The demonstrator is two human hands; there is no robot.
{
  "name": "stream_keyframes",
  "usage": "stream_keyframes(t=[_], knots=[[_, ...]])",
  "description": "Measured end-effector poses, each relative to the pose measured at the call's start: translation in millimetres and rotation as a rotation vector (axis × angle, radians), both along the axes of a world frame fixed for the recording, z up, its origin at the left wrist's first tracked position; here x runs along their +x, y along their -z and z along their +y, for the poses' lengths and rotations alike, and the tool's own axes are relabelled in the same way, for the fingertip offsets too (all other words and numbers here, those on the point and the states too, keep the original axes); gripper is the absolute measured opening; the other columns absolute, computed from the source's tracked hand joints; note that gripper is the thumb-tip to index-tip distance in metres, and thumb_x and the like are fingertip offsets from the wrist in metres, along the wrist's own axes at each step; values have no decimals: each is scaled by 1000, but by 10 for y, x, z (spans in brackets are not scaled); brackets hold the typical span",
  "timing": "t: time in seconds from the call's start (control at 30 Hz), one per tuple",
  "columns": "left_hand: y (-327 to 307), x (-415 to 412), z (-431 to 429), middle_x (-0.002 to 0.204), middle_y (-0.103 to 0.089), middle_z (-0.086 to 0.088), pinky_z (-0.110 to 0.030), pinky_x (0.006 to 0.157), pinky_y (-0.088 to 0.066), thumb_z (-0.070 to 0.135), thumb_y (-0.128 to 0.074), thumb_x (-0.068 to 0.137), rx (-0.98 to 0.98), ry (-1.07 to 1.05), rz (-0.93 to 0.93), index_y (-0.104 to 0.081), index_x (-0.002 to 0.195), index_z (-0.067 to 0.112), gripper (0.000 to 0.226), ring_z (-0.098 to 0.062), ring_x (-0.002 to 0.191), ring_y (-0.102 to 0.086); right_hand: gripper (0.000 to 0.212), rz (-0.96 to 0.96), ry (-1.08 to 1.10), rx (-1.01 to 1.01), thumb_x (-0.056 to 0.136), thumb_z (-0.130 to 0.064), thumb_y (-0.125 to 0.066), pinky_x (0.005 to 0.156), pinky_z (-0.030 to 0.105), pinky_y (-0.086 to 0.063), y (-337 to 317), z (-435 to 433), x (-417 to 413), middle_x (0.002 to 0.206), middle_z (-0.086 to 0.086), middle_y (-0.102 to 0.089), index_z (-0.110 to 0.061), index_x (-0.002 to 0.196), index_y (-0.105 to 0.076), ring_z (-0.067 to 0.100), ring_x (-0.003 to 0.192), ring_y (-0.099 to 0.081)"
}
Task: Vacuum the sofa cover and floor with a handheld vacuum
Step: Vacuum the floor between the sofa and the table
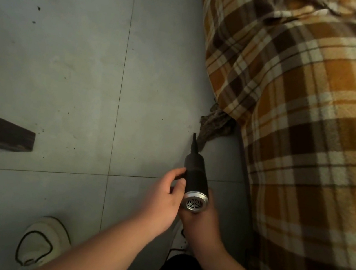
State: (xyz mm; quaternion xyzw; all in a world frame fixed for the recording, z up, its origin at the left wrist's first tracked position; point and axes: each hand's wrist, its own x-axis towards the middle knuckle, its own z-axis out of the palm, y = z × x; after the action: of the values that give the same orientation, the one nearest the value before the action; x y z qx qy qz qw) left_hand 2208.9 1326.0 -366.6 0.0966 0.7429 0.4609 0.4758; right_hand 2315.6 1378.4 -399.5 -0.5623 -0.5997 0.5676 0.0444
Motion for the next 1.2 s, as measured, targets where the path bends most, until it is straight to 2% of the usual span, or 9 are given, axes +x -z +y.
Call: stream_keyframes(t=[0.13,0.2,0.3,0.47,0.6,0.77,0.87,1.0,1.2], knots=[[38,-72,-9,113,-71,4,-38,95,-54,27,-51,101,-23,-46,0,-59,126,35,28,-13,101,-69,46,-27,-51,3,79,-20,-81,73,45,-61,11,31,-103,91,-2,-69,-34,115,-54,16,81,-70],[61,-109,20,113,-71,3,-41,97,-53,29,-51,100,-30,-53,-2,-59,124,38,26,-14,102,-69,47,-14,-52,8,79,-19,-81,76,48,-60,25,65,-163,92,-1,-70,-32,116,-55,16,82,-70],[111,-165,86,109,-72,6,-38,95,-54,37,-53,97,-28,-66,-12,-59,115,49,23,-11,98,-70,48,-11,-45,26,79,-17,-82,77,48,-60,63,121,-237,92,-2,-70,-34,114,-55,15,84,-70],[119,-250,108,110,-71,2,-27,90,-54,23,-50,102,-1,-65,-16,-58,122,34,24,-9,97,-69,47,-7,-52,61,78,-16,-82,75,47,-60,85,125,-302,90,-1,-70,-26,117,-56,15,81,-70],[102,-279,-96,113,-69,7,-28,92,-53,26,-50,102,-28,-40,12,-58,127,33,27,-5,99,-67,43,-29,-109,42,79,-21,-80,74,45,-60,66,-33,-288,89,-2,-70,-37,109,-54,13,80,-70],[54,-320,-376,118,-68,9,-39,96,-54,32,-49,101,-64,-16,30,-57,128,34,28,-7,101,-67,35,-40,-192,51,81,-19,-79,57,14,-50,-12,-240,-289,83,-5,-70,-30,104,-55,-1,71,-66],[-21,-349,-507,122,-66,8,-42,96,-53,45,-45,96,-108,-46,60,-55,131,33,38,-10,105,-66,33,-53,-241,43,80,-18,-79,63,27,-55,-56,-321,-361,82,-3,-72,-28,102,-57,6,72,-69],[-152,-439,-841,128,-63,5,-41,100,-49,33,-46,101,-205,-133,105,-52,134,27,34,-16,112,-63,37,-91,-438,22,73,-27,-78,71,44,-59,-85,-516,-542,86,-2,-74,-29,105,-59,11,77,-71],[-283,-414,-1641,129,-59,1,-35,98,-51,30,-42,103,-296,-304,71,-44,135,25,32,-15,110,-63,37,-102,-883,11,77,-26,-80,74,35,-58,-180,-940,-844,90,-7,-70,-30,106,-56,6,80,-68]])
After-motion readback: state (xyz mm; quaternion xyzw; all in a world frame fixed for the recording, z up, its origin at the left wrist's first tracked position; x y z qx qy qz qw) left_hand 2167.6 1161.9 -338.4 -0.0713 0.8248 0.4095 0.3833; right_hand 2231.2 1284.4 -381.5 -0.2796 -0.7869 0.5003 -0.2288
